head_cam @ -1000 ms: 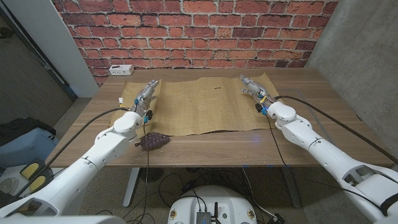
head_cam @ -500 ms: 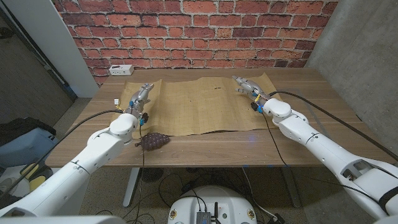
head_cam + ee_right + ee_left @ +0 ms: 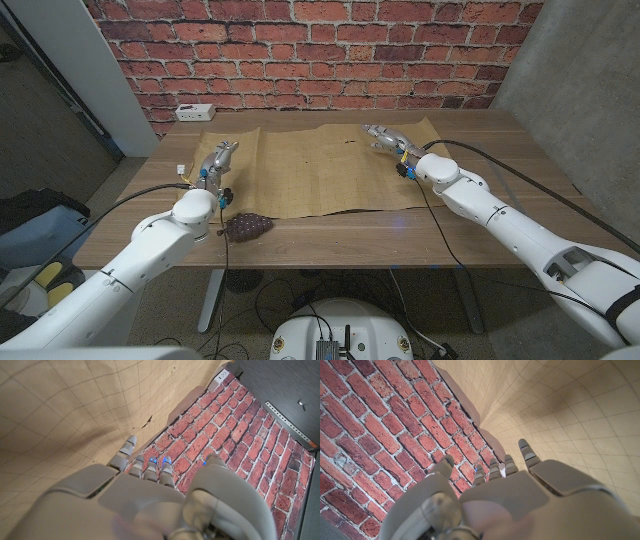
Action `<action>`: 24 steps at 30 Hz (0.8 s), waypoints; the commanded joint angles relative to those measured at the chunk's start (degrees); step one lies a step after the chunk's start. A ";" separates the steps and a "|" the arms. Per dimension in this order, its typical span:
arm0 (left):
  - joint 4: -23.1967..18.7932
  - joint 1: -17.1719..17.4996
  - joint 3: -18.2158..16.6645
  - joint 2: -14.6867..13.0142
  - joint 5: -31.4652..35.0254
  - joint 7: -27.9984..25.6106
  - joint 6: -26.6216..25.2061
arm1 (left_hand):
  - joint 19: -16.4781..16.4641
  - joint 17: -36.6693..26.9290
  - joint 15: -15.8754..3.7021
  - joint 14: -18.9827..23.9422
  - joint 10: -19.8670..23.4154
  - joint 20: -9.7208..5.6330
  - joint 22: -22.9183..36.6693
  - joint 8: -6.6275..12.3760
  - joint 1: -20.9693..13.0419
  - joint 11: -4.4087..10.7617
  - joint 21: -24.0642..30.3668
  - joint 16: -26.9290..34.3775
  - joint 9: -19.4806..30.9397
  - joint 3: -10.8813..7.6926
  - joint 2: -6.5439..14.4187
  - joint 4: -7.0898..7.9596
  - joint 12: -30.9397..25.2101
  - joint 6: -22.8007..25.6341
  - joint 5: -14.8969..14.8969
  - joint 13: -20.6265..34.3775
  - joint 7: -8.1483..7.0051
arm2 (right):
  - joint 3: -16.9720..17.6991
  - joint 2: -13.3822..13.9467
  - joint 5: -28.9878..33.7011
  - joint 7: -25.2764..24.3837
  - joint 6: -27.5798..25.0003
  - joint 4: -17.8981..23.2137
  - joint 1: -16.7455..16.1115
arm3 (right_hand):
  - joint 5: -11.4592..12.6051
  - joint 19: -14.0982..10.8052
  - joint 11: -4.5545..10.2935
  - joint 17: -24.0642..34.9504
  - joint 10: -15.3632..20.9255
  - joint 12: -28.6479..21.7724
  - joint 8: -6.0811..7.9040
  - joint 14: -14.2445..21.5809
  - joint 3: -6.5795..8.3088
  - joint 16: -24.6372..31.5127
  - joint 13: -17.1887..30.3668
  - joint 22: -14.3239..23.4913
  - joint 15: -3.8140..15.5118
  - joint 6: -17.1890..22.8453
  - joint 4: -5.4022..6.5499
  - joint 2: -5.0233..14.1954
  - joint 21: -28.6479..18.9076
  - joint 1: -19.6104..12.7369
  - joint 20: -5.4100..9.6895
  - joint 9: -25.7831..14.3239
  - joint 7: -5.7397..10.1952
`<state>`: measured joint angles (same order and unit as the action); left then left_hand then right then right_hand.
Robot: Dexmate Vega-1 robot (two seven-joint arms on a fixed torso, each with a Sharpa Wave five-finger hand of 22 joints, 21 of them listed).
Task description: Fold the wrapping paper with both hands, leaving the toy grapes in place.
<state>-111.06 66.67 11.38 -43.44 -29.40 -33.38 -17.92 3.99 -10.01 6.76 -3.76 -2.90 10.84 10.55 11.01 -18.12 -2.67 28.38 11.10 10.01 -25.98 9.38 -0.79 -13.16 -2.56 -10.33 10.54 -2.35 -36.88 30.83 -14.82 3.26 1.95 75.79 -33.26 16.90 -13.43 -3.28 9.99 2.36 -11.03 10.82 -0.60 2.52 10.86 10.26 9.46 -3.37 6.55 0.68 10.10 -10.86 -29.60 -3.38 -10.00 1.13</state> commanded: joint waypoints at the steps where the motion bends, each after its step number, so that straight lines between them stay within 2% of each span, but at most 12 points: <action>1: -5.76 4.45 -3.02 -0.37 -0.68 -3.84 -4.51 | 0.19 -0.15 0.13 0.10 -0.18 -0.10 0.06 -0.09 -0.50 -0.28 -0.01 0.14 0.15 -0.47 0.49 -0.05 0.13 -0.19 0.05 0.17 0.47 | -3.65 -0.10 5.89 0.13 -4.05 0.98 2.78 | -0.26 -0.20 -0.12 0.13 0.47 -0.23 0.05 0.01 0.52 0.12 0.18 0.25 0.05 0.58 -0.07 -0.24 -0.17 -0.76 0.01 -0.31 0.14; 12: -11.76 7.90 -5.89 0.29 -0.76 -9.38 -11.24 | 0.65 -0.18 0.42 -0.20 -0.31 -0.08 0.09 -0.27 -0.61 -0.81 -0.37 -0.08 0.16 -0.88 0.55 -0.04 0.33 -0.45 0.08 0.19 0.68 | -6.09 -0.18 10.14 0.72 -6.56 1.81 4.58 | -0.53 -0.07 -0.06 0.14 0.77 -0.26 0.07 0.02 1.01 0.05 0.20 0.25 0.40 0.74 -0.49 -0.26 -0.09 -1.32 0.20 -0.34 0.25; 18: -14.64 9.97 -8.48 -0.27 -2.15 -9.22 -14.39 | 1.18 -0.23 0.66 -0.83 -0.89 -0.35 0.11 -0.52 -0.57 -1.04 -0.74 -0.35 0.18 -1.20 0.55 0.08 0.68 -1.08 0.13 0.21 0.71 | -7.92 -0.29 13.22 1.16 -8.40 2.91 5.76 | -0.67 0.05 0.06 0.14 0.78 -0.23 0.07 0.03 1.23 0.03 0.20 0.25 0.58 0.80 -0.66 -0.29 -0.04 -1.53 0.22 -0.35 0.31; 24: -17.02 12.25 -10.94 0.52 -3.34 -9.85 -16.43 | 1.22 -0.26 0.75 -1.09 -1.11 -0.40 0.13 -0.56 -0.50 -1.11 -0.85 -0.43 0.19 -1.32 0.48 0.17 0.82 -1.21 0.17 0.22 0.79 | -9.87 -0.39 16.68 1.50 -10.20 4.10 6.80 | -0.85 0.29 0.36 0.16 0.83 -0.20 0.13 0.08 1.49 0.02 0.22 0.26 0.79 1.02 -0.82 -0.29 0.05 -1.74 0.26 -0.37 0.37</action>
<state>-123.23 75.03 4.49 -43.41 -31.06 -41.68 -29.68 5.05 -10.00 7.50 -4.52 -3.64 10.23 10.54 10.76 -18.43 -3.40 27.72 10.80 10.01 -26.94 9.68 -0.63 -12.50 -3.39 -10.33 10.53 -1.52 -43.63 30.67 -3.66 4.16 -5.27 78.21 -28.35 16.36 -13.20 -3.27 9.99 2.77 -11.03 10.82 -0.63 3.31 10.86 10.25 9.46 -2.94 6.86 -0.12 9.67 -10.86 -30.64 -3.16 -10.29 1.44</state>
